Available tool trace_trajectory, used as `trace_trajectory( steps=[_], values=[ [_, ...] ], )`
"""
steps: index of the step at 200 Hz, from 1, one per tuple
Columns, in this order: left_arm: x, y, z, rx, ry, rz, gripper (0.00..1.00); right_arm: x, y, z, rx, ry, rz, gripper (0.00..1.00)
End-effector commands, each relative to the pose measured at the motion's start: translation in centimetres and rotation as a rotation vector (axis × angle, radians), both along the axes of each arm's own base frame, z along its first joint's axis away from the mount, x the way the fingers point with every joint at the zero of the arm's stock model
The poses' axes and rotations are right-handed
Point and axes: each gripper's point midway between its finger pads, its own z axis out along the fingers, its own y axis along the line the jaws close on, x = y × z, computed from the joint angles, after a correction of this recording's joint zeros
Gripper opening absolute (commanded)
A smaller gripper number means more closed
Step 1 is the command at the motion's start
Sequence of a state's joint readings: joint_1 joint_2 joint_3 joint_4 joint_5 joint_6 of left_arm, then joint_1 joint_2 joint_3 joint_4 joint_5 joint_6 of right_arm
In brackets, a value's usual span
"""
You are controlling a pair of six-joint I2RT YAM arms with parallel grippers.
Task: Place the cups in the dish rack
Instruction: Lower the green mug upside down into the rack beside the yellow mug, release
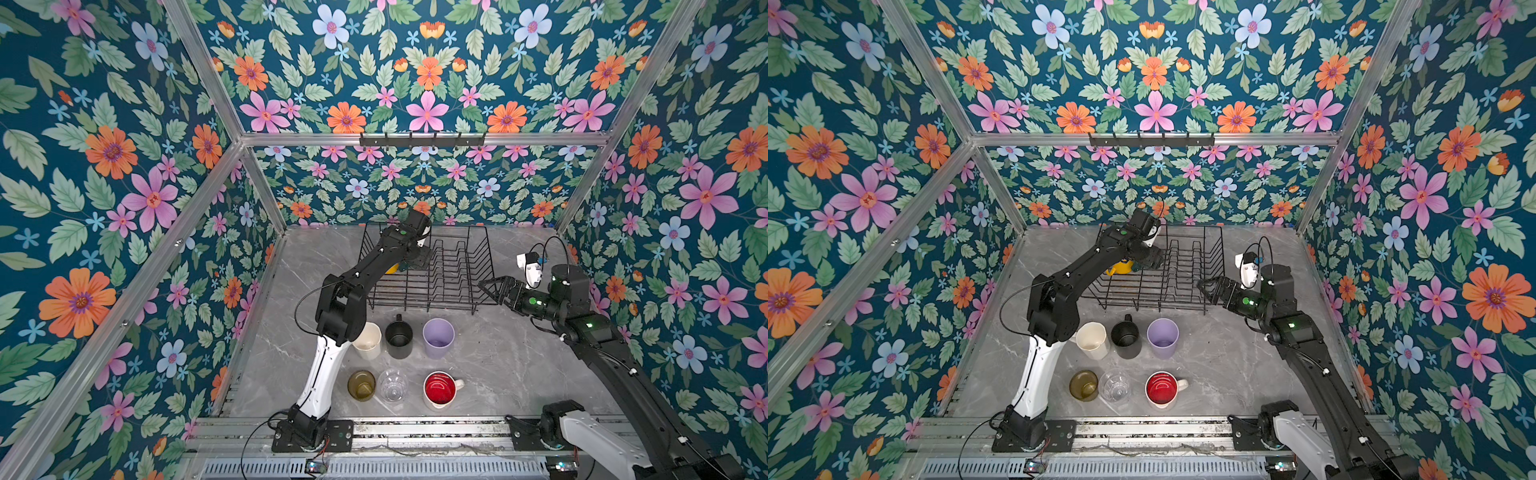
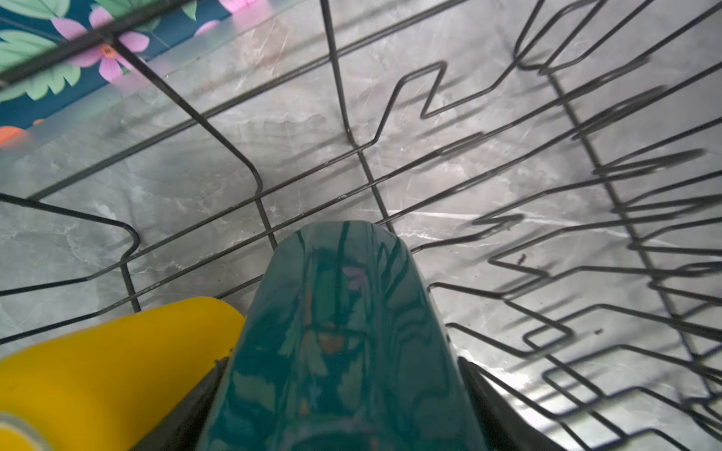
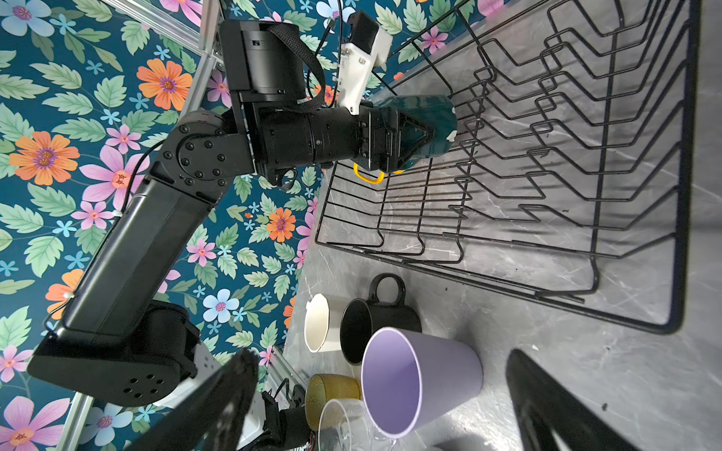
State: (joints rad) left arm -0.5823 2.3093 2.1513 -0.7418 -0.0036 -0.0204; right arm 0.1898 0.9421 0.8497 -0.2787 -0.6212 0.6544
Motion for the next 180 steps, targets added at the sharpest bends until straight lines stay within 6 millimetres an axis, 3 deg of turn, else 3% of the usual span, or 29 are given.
trace_trajectory(
  steps=[1, 22, 62, 99, 147, 180],
  values=[
    [0.8, -0.1, 0.5, 0.001, -0.039, 0.005, 0.08, 0.2, 0.0, 0.3, -0.001, -0.013, -0.001, 0.99],
    [1.0, -0.2, 0.1, 0.001, -0.039, 0.009, 0.15, 0.3, 0.1, 0.3, 0.0, -0.009, 0.001, 0.99],
    [1.3, 0.0, -0.6, 0.024, -0.037, 0.013, 0.45, 0.2, 0.1, 0.3, 0.002, -0.004, 0.002, 0.99],
    [1.4, 0.3, -1.3, 0.05, -0.031, 0.012, 0.62, 0.2, 0.2, 0.6, 0.009, -0.009, 0.006, 0.98],
    [1.4, 0.4, -1.4, 0.06, -0.035, 0.006, 0.81, 0.3, 0.2, 0.5, 0.008, -0.002, 0.007, 0.98],
    [1.4, 0.3, -1.1, 0.053, -0.041, 0.002, 0.87, 0.3, 0.2, 0.5, 0.008, 0.0, 0.007, 0.98]
  ],
)
